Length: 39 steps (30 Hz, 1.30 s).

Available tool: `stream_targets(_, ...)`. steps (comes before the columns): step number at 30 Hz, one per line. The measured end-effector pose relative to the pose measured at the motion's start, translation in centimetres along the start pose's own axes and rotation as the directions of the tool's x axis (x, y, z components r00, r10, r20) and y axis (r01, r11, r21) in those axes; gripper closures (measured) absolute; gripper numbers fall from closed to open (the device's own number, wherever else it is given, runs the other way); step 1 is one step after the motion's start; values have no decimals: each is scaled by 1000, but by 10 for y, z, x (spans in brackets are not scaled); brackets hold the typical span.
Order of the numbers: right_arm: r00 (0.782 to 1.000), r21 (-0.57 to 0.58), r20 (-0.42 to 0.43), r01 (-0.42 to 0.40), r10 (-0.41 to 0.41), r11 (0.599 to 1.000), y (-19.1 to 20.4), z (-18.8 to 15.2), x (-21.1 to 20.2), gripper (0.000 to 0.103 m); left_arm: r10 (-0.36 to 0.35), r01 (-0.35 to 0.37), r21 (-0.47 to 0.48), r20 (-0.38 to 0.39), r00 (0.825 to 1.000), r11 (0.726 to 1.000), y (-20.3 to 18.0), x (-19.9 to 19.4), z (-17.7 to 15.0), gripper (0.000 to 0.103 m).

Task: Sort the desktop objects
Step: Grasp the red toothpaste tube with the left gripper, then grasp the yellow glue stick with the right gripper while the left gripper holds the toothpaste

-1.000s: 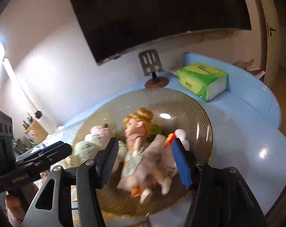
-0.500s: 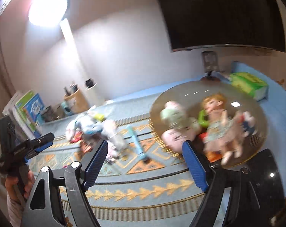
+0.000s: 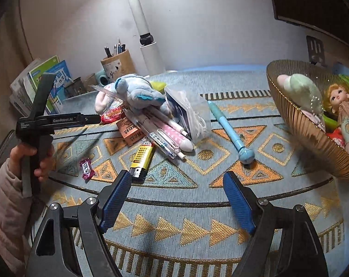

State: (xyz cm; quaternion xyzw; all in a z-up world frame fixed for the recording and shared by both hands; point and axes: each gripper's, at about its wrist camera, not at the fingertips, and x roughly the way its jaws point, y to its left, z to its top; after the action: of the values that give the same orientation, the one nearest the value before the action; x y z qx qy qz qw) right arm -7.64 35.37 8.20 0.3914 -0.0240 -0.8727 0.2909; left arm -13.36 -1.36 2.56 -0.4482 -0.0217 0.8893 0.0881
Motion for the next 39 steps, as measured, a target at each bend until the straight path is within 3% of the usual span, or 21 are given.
stream_targets(5,998,65,-21,-52,53,997,-12,2,5,21,-39,40,41,-15,999,998,-7,24,14,30)
stream_targets(9,997,83,-32,-64,67,994,-13,3,7,21,12,-13,137,2,1000,990,-23,33,14,33)
stream_targets(11,997,80,-36,-60,63,995,-11,3,8,21,-12,10,200,11,1000,980,-35,29,10,66)
stream_targets(14,998,64,-39,-45,48,997,-7,1,8,21,-13,11,269,6,1000,963,-48,23,2,80)
stream_targets(20,999,5,-48,-13,14,1000,9,1,10,21,-47,52,214,-26,999,975,-41,2,-19,85)
stream_targets(24,994,28,-70,-86,88,996,21,3,13,21,-8,17,143,-67,998,990,-25,-16,-35,85)
stream_targets(27,993,13,-89,-71,72,997,38,9,22,23,-12,19,98,-63,998,995,-11,-26,-45,85)
stream_targets(30,994,-35,-105,-17,13,999,56,13,35,30,-32,34,81,-25,999,996,-6,-27,-53,85)
stream_targets(34,985,-53,-169,23,-32,998,66,15,60,56,-50,50,55,0,999,997,-4,-26,-56,82)
stream_targets(39,982,-84,-146,111,-123,990,74,19,72,56,-51,50,51,14,999,997,-3,-27,-58,82)
